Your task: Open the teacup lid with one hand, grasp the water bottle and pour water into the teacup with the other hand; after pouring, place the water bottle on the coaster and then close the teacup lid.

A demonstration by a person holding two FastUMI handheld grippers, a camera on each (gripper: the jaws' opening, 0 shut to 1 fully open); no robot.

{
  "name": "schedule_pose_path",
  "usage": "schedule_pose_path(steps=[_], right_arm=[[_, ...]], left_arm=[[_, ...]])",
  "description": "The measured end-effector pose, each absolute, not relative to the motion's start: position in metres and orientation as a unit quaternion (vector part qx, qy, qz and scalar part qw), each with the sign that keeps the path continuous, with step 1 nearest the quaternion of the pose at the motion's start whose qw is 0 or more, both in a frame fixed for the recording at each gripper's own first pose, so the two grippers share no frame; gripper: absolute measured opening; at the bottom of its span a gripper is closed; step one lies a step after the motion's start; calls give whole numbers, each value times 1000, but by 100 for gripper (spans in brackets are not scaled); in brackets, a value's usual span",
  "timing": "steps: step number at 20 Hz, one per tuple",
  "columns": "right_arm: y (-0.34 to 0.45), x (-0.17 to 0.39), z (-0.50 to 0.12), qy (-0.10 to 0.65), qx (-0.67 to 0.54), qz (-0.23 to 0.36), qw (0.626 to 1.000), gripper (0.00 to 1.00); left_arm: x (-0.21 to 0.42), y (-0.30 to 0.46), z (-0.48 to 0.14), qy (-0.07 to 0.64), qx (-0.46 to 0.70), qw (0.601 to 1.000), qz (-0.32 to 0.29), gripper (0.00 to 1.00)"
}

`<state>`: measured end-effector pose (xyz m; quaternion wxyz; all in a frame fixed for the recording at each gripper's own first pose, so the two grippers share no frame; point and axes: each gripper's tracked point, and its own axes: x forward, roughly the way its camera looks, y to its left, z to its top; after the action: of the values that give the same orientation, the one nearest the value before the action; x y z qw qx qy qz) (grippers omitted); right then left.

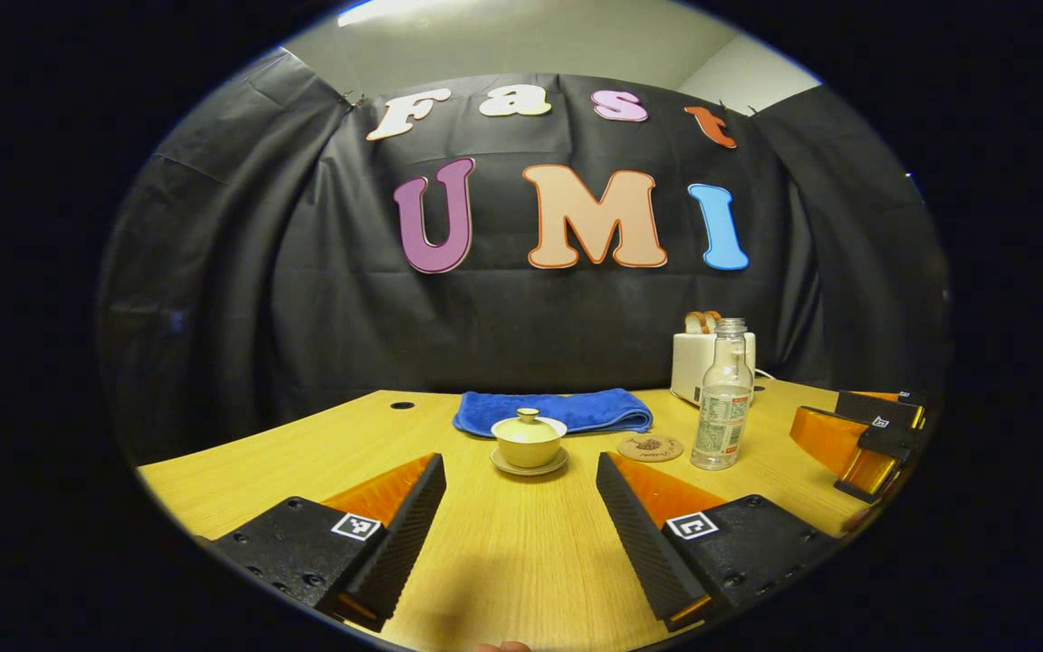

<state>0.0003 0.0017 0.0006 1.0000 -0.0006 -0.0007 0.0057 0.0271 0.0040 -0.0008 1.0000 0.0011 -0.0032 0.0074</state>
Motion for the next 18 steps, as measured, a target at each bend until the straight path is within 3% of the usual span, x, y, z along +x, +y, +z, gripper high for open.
schedule_pose_path(steps=[7,15,16,18], right_arm=[[0,2,0,0,-1,10,1000,93],[-39,13,2,0,-1,-26,1000,93],[-44,13,2,-1,-1,-29,1000,88],[-53,13,2,-2,-2,-39,999,93]], left_arm=[[105,7,-3,0,2,1000,-15,98],[166,0,-4,1,23,999,-25,98],[172,-1,-3,0,20,999,-26,97],[182,3,-5,5,13,1000,-18,96]])
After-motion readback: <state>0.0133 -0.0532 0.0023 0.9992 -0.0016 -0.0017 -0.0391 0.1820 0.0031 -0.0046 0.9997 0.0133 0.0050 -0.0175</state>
